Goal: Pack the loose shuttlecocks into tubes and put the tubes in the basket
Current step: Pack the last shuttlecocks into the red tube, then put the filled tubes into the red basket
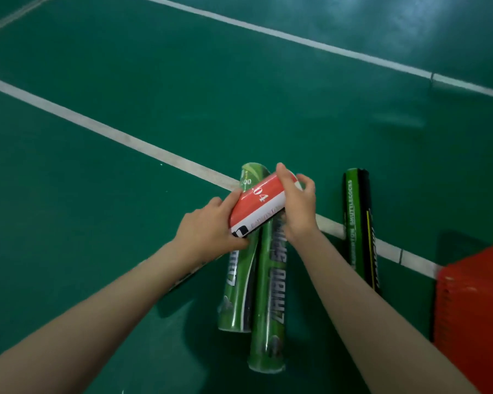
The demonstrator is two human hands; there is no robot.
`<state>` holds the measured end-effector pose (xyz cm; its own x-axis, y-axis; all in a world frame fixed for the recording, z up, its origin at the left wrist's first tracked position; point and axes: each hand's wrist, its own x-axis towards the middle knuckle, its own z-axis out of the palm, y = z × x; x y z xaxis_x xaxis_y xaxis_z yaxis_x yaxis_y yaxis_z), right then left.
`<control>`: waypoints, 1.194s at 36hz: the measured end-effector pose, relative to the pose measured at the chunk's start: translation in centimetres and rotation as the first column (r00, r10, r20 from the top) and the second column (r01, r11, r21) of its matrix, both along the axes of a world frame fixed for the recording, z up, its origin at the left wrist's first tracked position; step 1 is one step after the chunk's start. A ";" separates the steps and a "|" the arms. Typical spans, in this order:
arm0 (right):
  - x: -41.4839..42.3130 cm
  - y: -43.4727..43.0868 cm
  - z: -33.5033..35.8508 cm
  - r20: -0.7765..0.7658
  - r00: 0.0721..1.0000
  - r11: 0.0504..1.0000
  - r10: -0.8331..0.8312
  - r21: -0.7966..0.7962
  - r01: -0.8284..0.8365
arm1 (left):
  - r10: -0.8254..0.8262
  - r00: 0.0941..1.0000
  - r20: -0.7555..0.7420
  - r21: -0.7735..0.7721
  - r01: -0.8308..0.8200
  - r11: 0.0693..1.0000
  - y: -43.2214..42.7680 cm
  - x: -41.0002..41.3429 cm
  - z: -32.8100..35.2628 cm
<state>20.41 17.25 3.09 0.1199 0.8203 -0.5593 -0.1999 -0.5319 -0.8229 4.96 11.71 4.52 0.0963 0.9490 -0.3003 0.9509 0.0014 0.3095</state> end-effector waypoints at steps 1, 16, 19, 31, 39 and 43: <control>0.4 -0.5 -0.7 -0.045 0.999 0.998 -0.003 -0.055 0.001 | 0.002 1.000 0.010 -0.019 -0.001 1.000 -0.1 0.9 -0.8; 10.7 -3.3 -4.7 0.137 0.963 0.968 -0.232 -0.059 0.242 | -0.001 0.899 0.437 -0.499 0.243 0.832 -5.6 4.3 -4.5; 11.8 -4.0 -5.2 0.107 0.961 0.961 -0.254 -0.086 0.264 | 0.054 0.875 0.481 -0.474 0.208 0.855 -6.9 5.4 -4.9; 10.9 -8.5 -6.1 -0.075 0.985 0.986 -0.154 0.060 0.159 | 0.304 0.705 0.640 -0.471 0.049 0.881 -8.7 10.2 -4.2; 15.3 -11.7 -9.1 0.863 0.450 0.972 0.231 -0.227 -0.064 | 0.416 0.612 0.672 -0.420 -0.147 0.895 -10.9 10.4 -5.1; 15.5 -15.4 -11.8 0.737 0.488 0.873 0.468 -0.470 -0.129 | 0.522 0.525 0.672 -0.516 -0.173 0.839 -11.1 10.3 -4.3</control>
<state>35.95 1.81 -8.68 0.4355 0.6975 -0.5691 0.6816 -0.6684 -0.2976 15.25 0.64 0.18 0.1367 0.7998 -0.5844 0.2414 0.5453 0.8027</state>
